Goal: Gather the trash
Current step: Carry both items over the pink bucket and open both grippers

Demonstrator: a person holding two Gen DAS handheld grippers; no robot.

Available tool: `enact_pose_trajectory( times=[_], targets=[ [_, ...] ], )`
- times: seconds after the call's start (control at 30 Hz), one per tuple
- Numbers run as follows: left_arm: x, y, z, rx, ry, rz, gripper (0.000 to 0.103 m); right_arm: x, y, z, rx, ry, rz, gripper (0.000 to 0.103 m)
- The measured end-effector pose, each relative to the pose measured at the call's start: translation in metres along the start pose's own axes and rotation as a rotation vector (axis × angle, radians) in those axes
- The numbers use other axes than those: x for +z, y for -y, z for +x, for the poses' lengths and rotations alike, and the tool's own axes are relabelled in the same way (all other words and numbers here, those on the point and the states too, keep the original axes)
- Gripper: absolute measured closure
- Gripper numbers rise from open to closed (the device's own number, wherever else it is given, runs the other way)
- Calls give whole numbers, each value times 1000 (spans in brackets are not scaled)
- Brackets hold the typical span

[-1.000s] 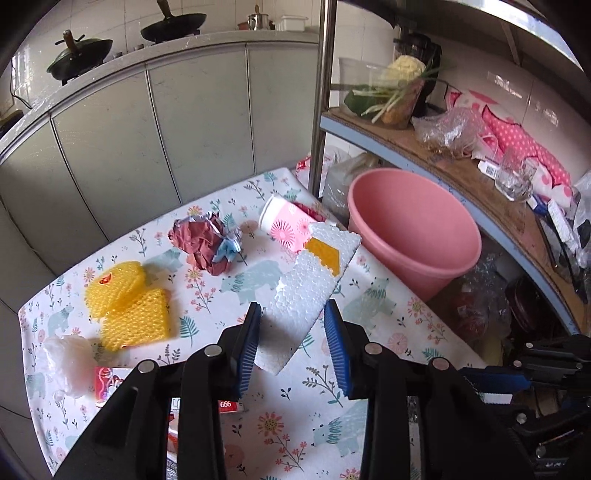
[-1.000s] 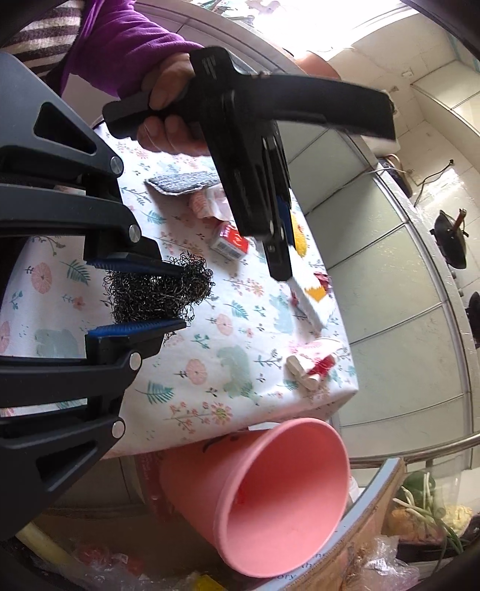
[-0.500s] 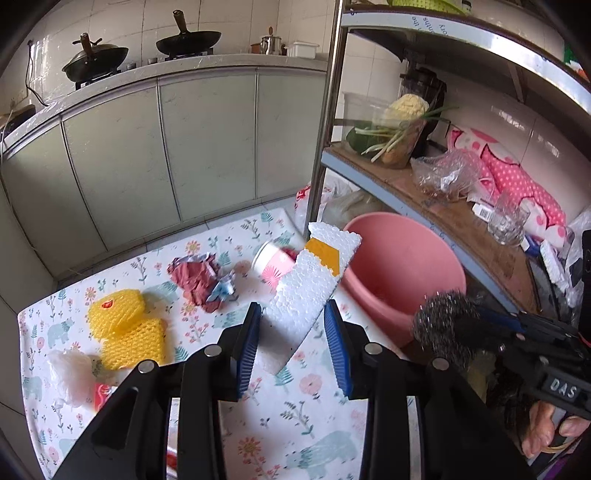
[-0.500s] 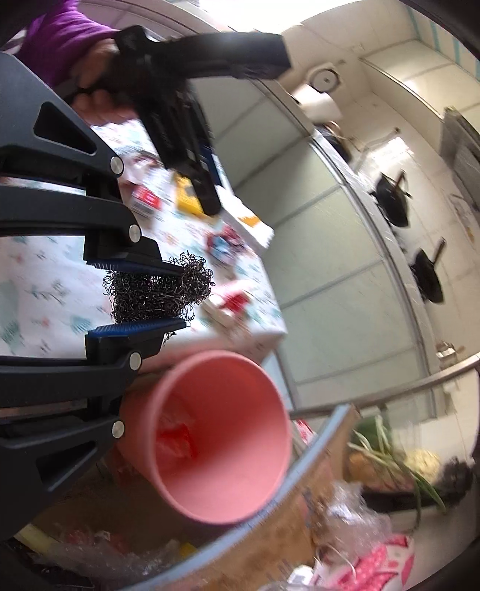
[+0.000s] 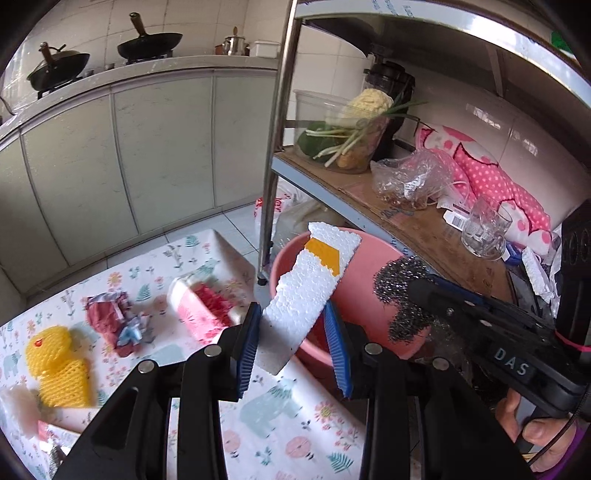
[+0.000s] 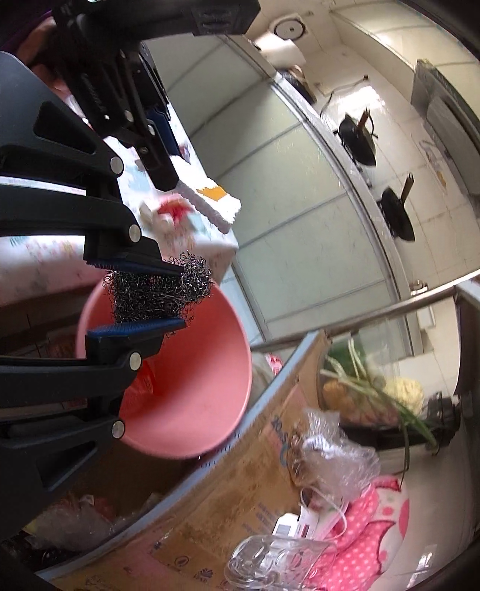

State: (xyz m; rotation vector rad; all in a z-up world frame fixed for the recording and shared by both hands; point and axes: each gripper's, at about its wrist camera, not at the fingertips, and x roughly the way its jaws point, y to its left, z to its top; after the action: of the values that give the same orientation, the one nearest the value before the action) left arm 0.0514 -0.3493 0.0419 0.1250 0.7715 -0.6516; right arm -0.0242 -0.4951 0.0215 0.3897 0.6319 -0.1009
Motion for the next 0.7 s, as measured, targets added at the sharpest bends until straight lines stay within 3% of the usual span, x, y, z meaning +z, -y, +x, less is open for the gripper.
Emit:
enact_pose_trajectory(
  times=[0.33,0.7],
  targets=[
    [-2,27,53,-13,-69,46,68,-9,37,36,-110,-33,52,80],
    [-7,50,79,1,-76,115,68,-14,50,54,-148,-77,42,79]
  ],
)
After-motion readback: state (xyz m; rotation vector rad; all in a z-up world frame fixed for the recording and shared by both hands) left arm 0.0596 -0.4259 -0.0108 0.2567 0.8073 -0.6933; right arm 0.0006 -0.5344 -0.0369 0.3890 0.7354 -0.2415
